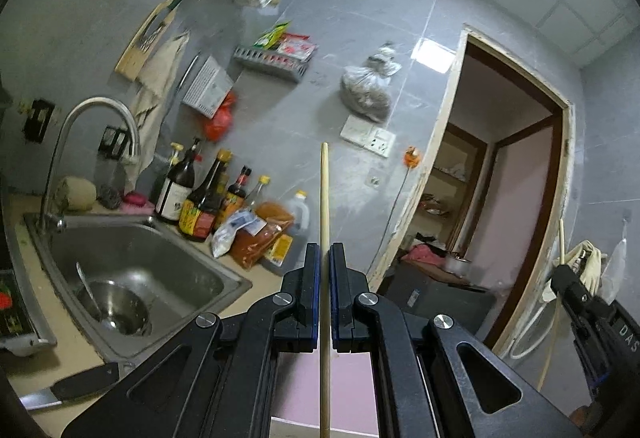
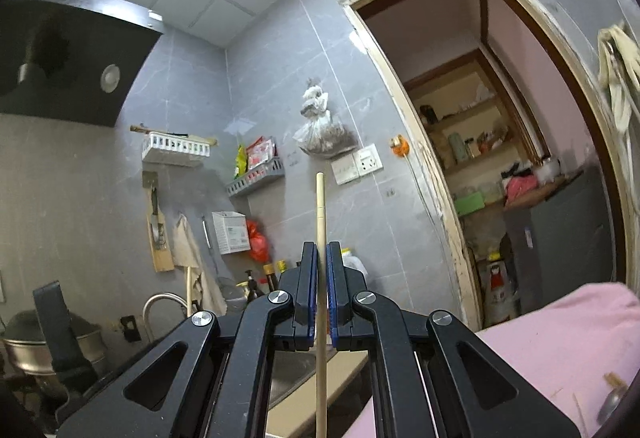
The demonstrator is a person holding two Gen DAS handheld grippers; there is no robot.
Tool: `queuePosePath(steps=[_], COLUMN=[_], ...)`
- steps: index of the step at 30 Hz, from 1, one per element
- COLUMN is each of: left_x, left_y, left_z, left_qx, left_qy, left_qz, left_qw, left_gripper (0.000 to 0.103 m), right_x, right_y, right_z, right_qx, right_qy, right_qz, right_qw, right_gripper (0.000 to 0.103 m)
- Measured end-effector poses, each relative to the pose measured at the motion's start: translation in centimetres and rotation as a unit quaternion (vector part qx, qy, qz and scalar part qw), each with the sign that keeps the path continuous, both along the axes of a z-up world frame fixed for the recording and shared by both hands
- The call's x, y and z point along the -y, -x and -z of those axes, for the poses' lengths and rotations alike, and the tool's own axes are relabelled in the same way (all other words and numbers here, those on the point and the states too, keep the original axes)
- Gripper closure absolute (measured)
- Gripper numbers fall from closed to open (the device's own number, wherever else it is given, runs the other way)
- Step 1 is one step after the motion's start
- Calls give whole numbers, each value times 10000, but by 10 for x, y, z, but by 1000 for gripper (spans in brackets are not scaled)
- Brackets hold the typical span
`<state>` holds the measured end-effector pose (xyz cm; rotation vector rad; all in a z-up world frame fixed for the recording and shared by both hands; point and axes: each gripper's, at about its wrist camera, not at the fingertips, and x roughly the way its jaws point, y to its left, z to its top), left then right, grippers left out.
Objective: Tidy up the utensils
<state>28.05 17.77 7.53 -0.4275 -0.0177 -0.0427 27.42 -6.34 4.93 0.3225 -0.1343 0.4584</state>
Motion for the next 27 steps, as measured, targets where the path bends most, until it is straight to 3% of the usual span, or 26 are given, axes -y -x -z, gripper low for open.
queuePosePath(steps=[7,14,27], left_x=[-4,6,19], left_y=[-3,5,16], left_z=[17,29,43], left_qx=[-205,-251,-487], left_qy=[116,-250,-423], left_qz=[-285,-424,103], left_qw=[9993,9985,9979], left_gripper=[101,101,100], right_x=[-13,-24,-27], right_y=[-11,-2,8], right_z=[16,29,39], right_qx=[-102,-54,-398], right_qy=[228,712,1213], right_qz=[35,83,-135], right_qw=[9997,9974,9917], right_gripper=[100,100,98])
